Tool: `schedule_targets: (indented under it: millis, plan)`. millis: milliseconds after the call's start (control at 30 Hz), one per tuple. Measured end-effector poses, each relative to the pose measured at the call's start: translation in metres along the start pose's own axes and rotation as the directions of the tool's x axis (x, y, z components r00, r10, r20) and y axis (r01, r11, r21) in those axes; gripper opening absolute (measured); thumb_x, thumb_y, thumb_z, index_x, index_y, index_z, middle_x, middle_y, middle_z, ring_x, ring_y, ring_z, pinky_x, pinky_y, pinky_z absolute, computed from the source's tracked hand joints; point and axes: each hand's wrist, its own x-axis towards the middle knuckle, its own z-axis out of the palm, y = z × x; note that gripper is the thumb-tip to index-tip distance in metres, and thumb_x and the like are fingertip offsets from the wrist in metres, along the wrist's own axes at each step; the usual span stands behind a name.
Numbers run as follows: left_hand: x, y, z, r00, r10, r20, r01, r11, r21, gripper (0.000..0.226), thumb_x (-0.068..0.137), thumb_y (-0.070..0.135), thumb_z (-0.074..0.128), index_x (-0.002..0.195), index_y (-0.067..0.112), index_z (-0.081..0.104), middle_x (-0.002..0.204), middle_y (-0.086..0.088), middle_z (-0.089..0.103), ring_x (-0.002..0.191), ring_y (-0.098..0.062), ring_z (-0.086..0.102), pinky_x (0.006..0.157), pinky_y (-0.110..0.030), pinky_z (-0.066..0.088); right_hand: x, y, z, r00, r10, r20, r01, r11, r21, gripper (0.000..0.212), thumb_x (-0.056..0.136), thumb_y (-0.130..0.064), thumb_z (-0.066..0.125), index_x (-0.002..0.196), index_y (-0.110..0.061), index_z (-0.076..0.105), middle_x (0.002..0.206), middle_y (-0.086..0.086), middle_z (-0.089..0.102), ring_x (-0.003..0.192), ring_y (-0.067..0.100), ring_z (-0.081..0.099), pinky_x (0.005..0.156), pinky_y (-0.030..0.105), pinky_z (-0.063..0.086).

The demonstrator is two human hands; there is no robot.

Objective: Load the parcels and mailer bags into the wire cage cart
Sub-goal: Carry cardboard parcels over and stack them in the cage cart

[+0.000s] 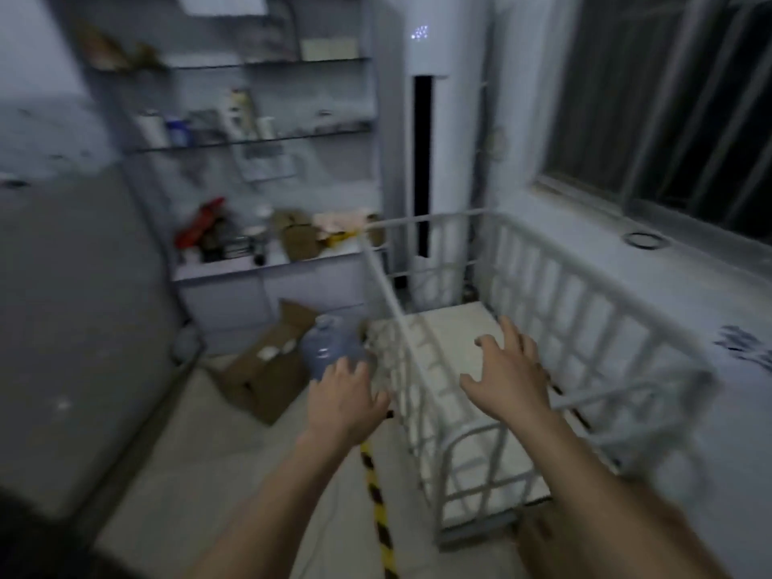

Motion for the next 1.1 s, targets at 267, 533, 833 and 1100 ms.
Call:
schedule_targets:
  millis: [267, 533, 833, 1100]
  plan:
    - [-0.12, -0.2, -0.059, 0.888, -0.436, -0.146, 0.441, 0.898, 0.001, 0.04, 0.094, 0.049, 0.043, 0.117, 0.017, 0.051, 0.123, -0.01, 0.049, 0.118, -0.031, 0.049, 0.09, -0.042, 0.042, -0.035, -0.236, 0.046, 0.896, -0.437, 0.082, 0.437, 0.899, 0.021, 0.057, 0.091, -0.047, 0.058, 0.142, -0.028, 0.04, 0.163, 0.001, 0.011, 0.146, 0.03, 0.016, 0.11, 0.045, 0.039]
    - [-0.247, -0.272, -0.089, 0.643, -0.742, -0.192, 0.755, 0.655, -0.002, 0.042, 0.089, 0.046, 0.049, 0.12, 0.018, 0.049, 0.126, -0.008, 0.047, 0.115, -0.031, 0.047, 0.091, -0.046, 0.042, -0.093, -0.369, 0.065, 0.621, -0.778, 0.101, 0.776, 0.628, 0.063, 0.058, 0.086, -0.048, 0.06, 0.137, -0.023, 0.048, 0.155, 0.006, 0.031, 0.139, 0.031, 0.029, 0.103, 0.042, 0.042]
    - [-0.454, -0.236, -0.066, 0.127, -0.973, -0.194, 0.983, 0.15, -0.106, 0.051, 0.083, 0.05, 0.056, 0.124, 0.02, 0.049, 0.125, -0.008, 0.05, 0.118, -0.032, 0.053, 0.089, -0.043, 0.047, -0.257, -0.445, 0.08, 0.086, -0.978, 0.191, 0.97, 0.127, 0.21, 0.066, 0.09, -0.051, 0.057, 0.147, -0.024, 0.042, 0.156, 0.001, 0.034, 0.137, 0.028, 0.037, 0.102, 0.041, 0.046]
    - [-0.65, -0.183, -0.047, -0.233, -0.967, -0.106, 0.968, -0.22, -0.122, 0.057, 0.082, 0.049, 0.063, 0.128, 0.02, 0.048, 0.129, -0.008, 0.05, 0.123, -0.03, 0.049, 0.096, -0.044, 0.044, -0.454, -0.46, 0.085, -0.278, -0.938, 0.206, 0.926, -0.205, 0.318, 0.063, 0.096, -0.049, 0.049, 0.15, -0.019, 0.036, 0.159, 0.004, 0.026, 0.139, 0.029, 0.033, 0.104, 0.041, 0.043]
